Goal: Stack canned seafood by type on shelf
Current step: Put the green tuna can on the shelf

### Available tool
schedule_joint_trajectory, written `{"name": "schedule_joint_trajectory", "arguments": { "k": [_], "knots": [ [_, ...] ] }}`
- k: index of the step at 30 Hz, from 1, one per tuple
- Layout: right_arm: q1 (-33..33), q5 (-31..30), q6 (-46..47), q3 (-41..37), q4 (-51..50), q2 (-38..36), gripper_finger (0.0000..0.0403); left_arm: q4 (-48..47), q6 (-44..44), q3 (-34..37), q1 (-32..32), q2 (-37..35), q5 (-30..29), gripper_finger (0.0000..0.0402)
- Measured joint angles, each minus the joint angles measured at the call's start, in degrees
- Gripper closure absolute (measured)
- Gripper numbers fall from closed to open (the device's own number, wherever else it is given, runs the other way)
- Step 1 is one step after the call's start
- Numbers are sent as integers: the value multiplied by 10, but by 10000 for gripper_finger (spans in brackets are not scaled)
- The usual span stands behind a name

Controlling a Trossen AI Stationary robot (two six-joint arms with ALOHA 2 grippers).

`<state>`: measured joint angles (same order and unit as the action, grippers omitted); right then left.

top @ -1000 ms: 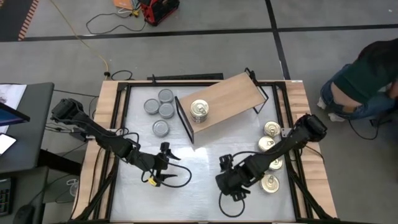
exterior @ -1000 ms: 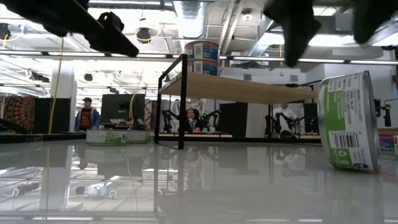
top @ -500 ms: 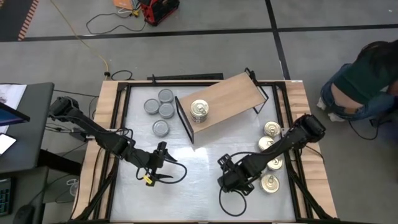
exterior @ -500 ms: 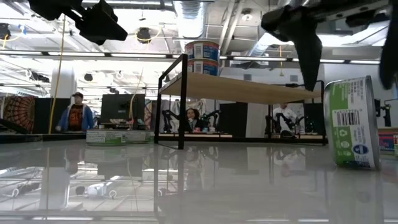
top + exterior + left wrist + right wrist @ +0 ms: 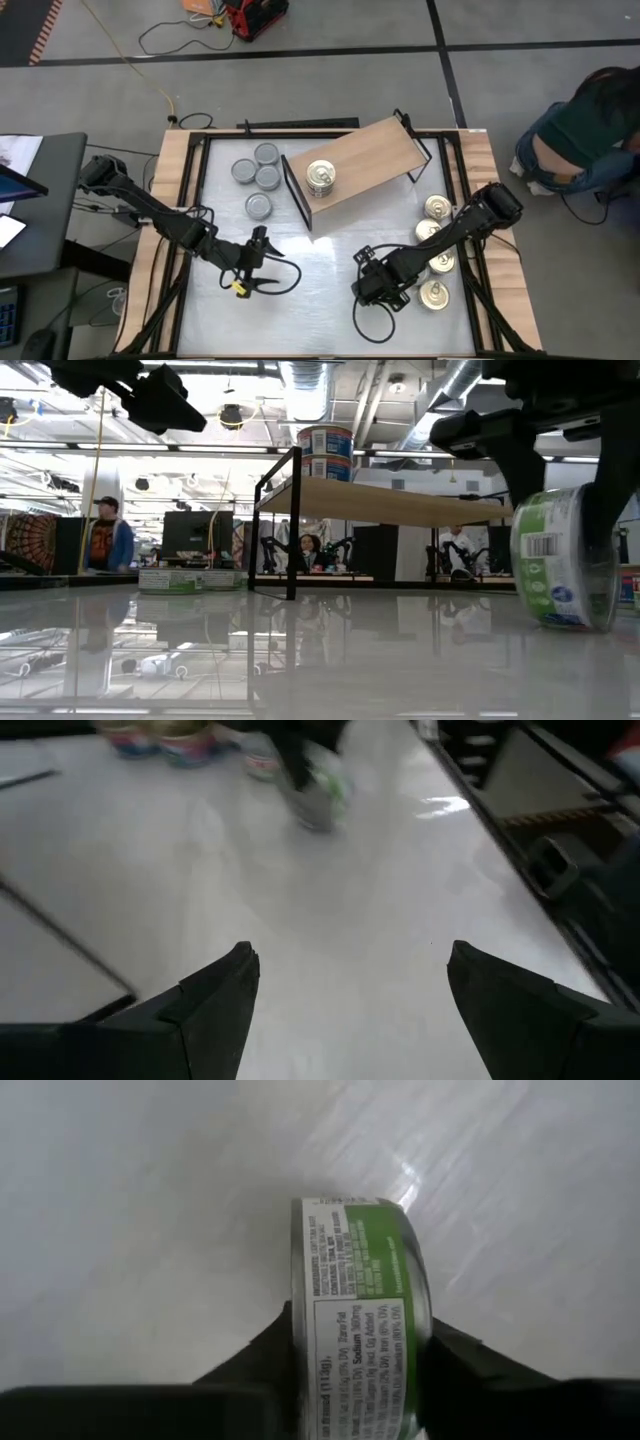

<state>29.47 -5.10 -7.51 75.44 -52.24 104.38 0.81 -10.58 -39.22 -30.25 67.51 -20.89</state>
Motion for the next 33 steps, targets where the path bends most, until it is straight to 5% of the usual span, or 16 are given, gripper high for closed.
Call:
{"name": "schedule_joint_trajectory", "arguments": {
  "k": [4,12,19,33],
  "knots": [
    [-1,2,16,0,0,-1,246,63,15,7,1,11,-31,91],
    [-35,5,106,0,-56,-19,246,310,110,48,1,90,27,91],
    [-91,5,134,0,-88,-100,240,368,138,55,1,128,40,91],
    [-357,10,78,1,-36,-297,237,408,158,55,1,182,41,91]
  ]
}}
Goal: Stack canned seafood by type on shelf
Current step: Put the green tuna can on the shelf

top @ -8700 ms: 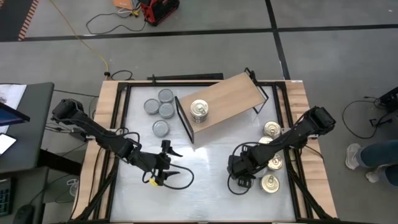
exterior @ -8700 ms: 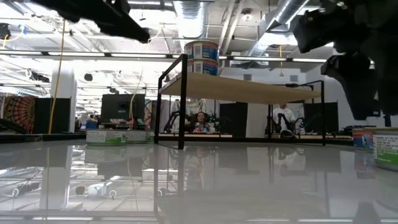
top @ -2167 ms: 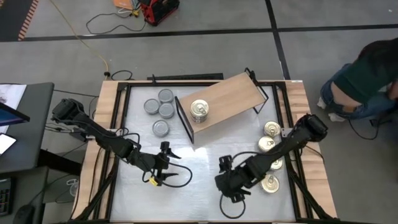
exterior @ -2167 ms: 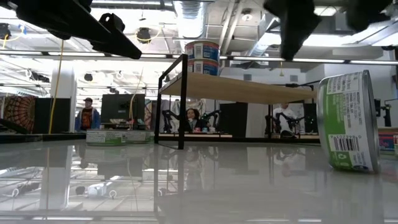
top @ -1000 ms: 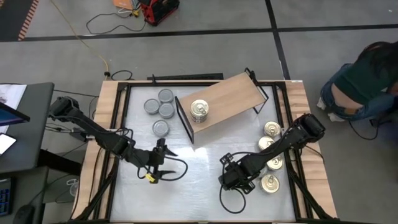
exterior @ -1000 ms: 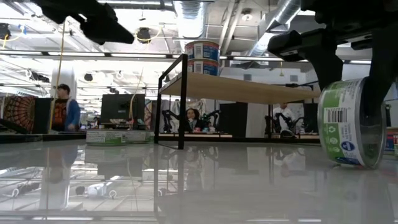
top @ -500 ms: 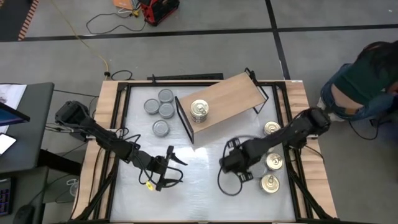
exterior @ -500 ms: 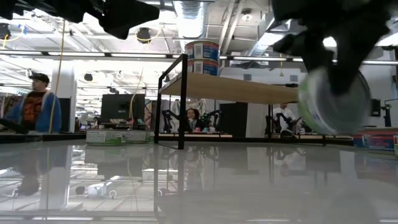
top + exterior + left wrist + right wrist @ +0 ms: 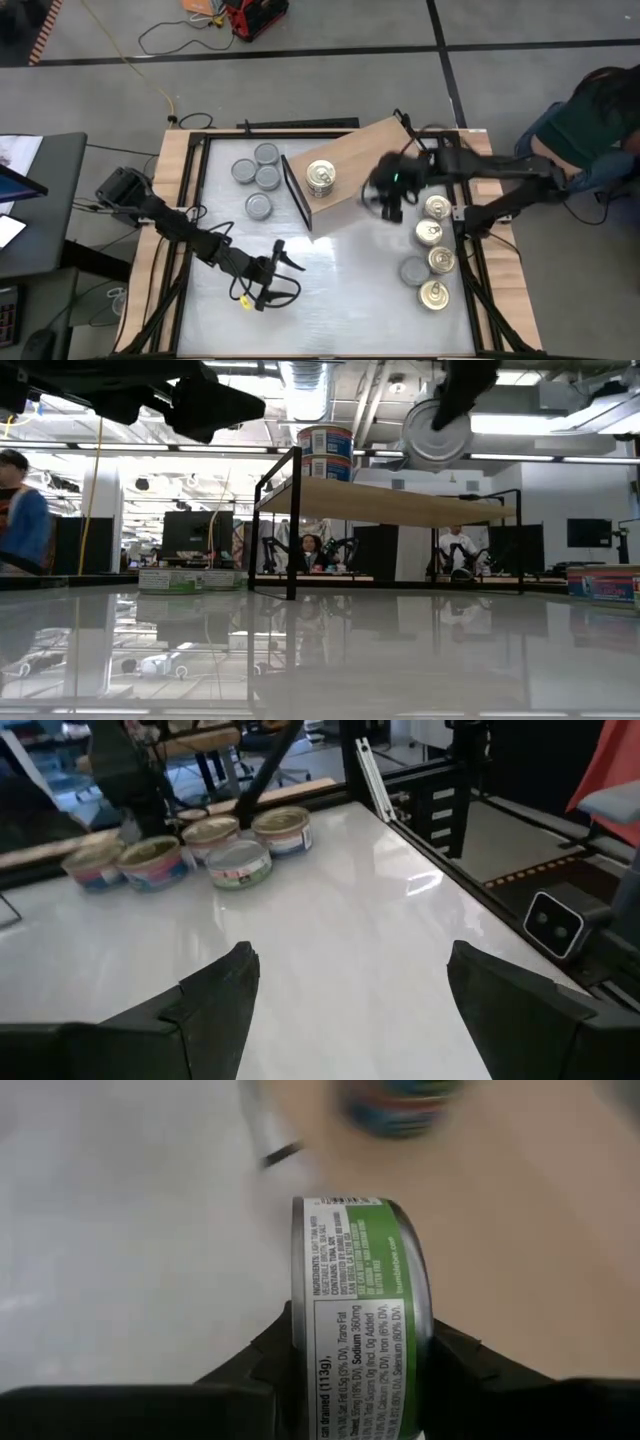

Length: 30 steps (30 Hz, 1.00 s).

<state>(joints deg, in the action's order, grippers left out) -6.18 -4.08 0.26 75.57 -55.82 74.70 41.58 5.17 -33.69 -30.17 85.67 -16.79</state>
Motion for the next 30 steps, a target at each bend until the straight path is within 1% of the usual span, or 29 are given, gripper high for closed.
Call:
{"name": "schedule_joint_trajectory", "arguments": {
  "k": [2,7,11,14,17,19,24,26,30],
  "knots": [
    [-46,28,-16,0,13,-6,237,1,9,0,0,-6,-1,91],
    [-164,151,-43,0,45,-2,237,-8,-3,0,0,-20,5,91],
    [-253,227,-44,0,61,21,237,-40,6,0,0,-37,-1,91],
    [-306,279,-31,0,60,44,237,-69,25,0,0,-49,-17,91],
    [-348,314,-27,0,52,69,237,-83,46,0,2,-55,-31,91],
    [-367,329,-27,0,53,82,237,-93,53,0,2,-55,-44,91],
    [-402,340,-21,1,55,99,232,-102,63,0,2,-55,-65,91],
    [-408,340,-22,1,51,99,217,-102,66,0,2,-55,-65,91],
    [-410,337,-22,1,50,99,164,-102,77,0,3,-55,-66,91]
  ]
}}
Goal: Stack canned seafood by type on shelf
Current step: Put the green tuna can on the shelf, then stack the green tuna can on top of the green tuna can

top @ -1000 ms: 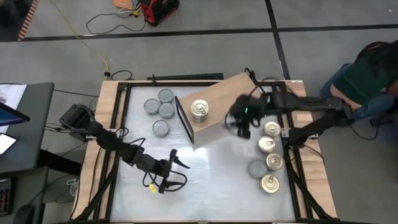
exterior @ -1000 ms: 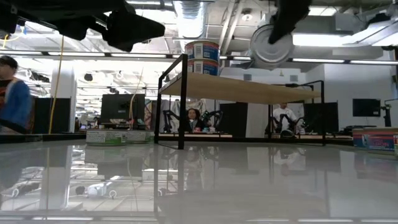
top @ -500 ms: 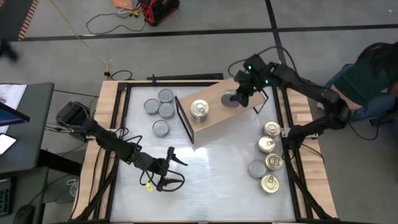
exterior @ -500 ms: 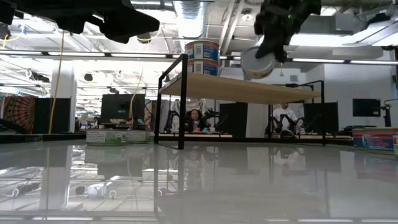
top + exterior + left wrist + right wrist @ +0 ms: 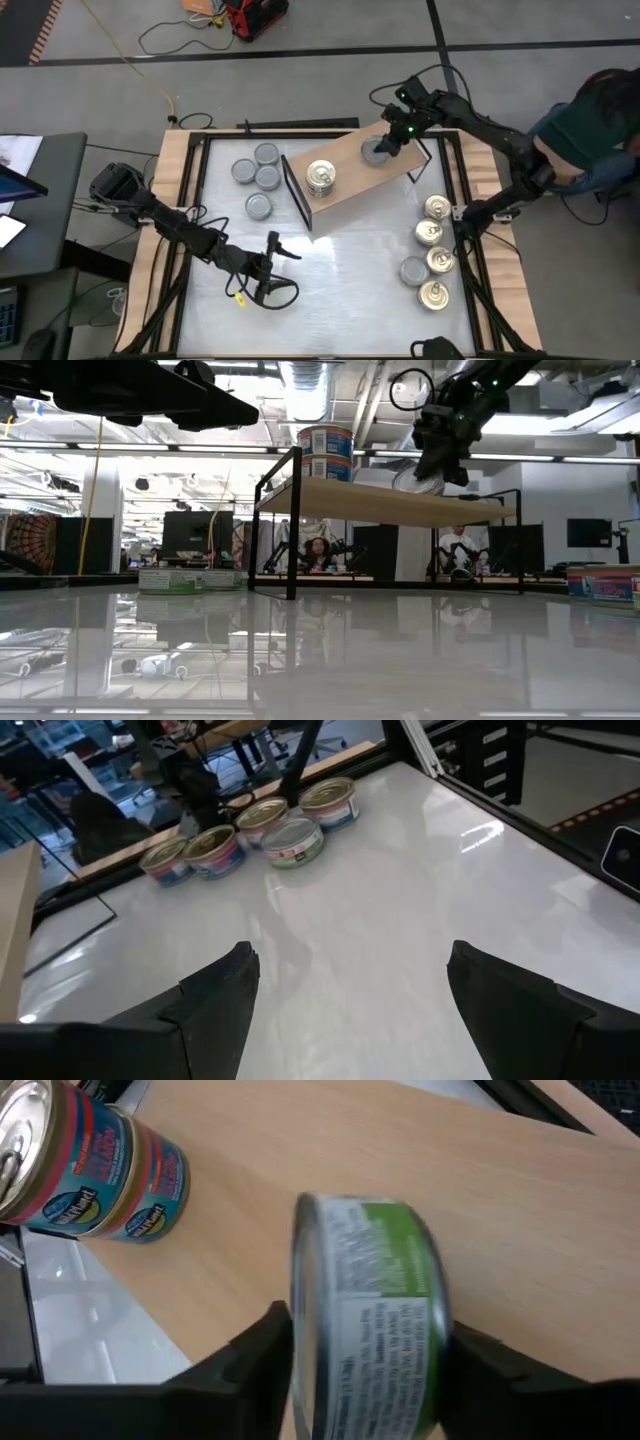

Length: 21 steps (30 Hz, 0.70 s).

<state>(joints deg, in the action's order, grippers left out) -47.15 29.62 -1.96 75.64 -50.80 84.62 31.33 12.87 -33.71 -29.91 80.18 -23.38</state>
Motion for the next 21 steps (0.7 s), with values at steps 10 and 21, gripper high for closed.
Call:
{"name": "schedule_joint_trajectory", "arguments": {
  "k": [10,21],
  "knots": [
    [-28,-121,0,47,-33,-17,111,-7,-3,0,7,0,2,91],
    [135,-276,-5,56,-68,-122,111,-20,-4,0,7,0,-19,91]
  ]
}}
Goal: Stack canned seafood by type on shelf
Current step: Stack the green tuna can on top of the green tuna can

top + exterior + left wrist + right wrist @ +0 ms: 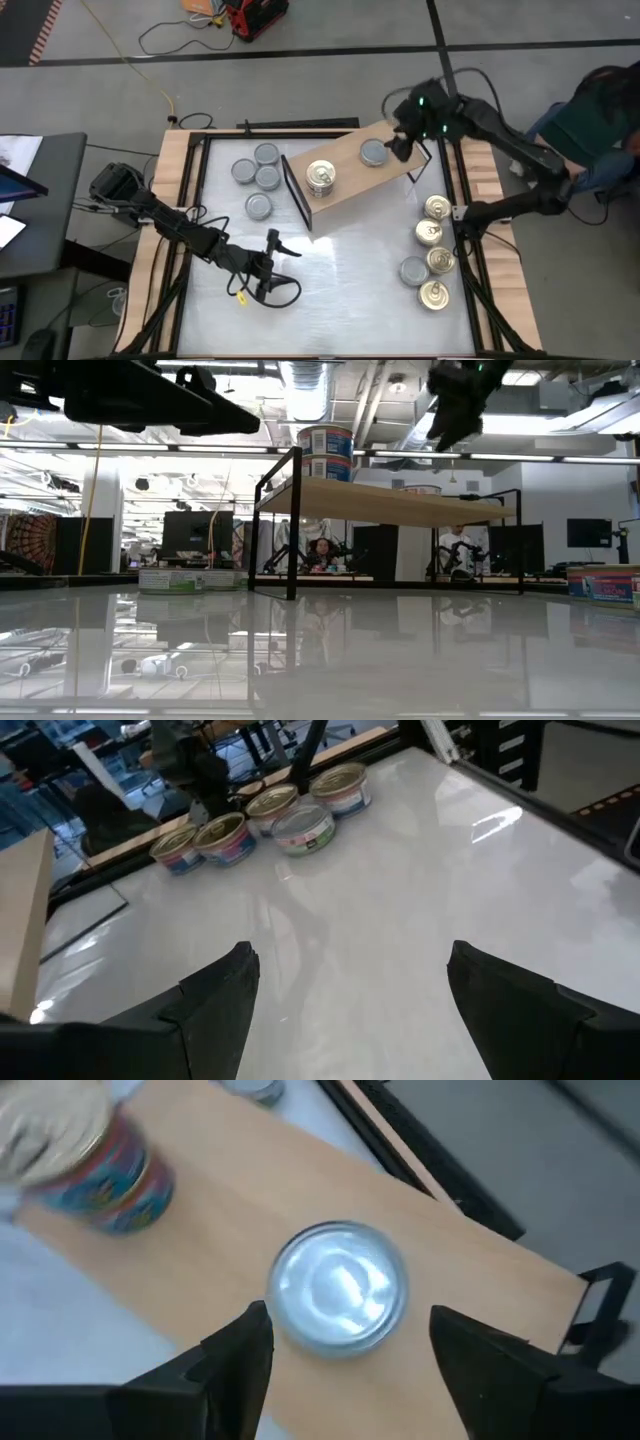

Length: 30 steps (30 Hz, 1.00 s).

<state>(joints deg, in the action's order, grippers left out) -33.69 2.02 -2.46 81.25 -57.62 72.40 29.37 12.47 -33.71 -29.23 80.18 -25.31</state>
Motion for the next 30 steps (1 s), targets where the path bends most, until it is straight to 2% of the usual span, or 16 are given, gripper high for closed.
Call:
{"name": "schedule_joint_trajectory", "arguments": {
  "k": [3,6,10,16,19,22,30],
  "knots": [
    [84,-87,34,0,-10,-21,111,-35,-17,0,0,-4,-38,91],
    [172,-134,87,-19,7,-43,111,-130,-65,-10,-1,-28,-76,91],
    [283,-179,156,-80,51,-63,111,-298,-166,-33,-1,-71,-96,91],
    [440,-325,224,-197,158,-59,111,-436,-279,-36,-22,-117,-99,91],
    [492,-365,231,-230,202,-49,111,-475,-304,-35,-31,-129,-118,91],
    [524,-370,235,-254,261,-42,111,-524,-329,-35,-31,-142,-125,91],
    [577,-411,245,-325,420,23,111,-605,-431,-35,-12,-147,-122,91]
  ]
}}
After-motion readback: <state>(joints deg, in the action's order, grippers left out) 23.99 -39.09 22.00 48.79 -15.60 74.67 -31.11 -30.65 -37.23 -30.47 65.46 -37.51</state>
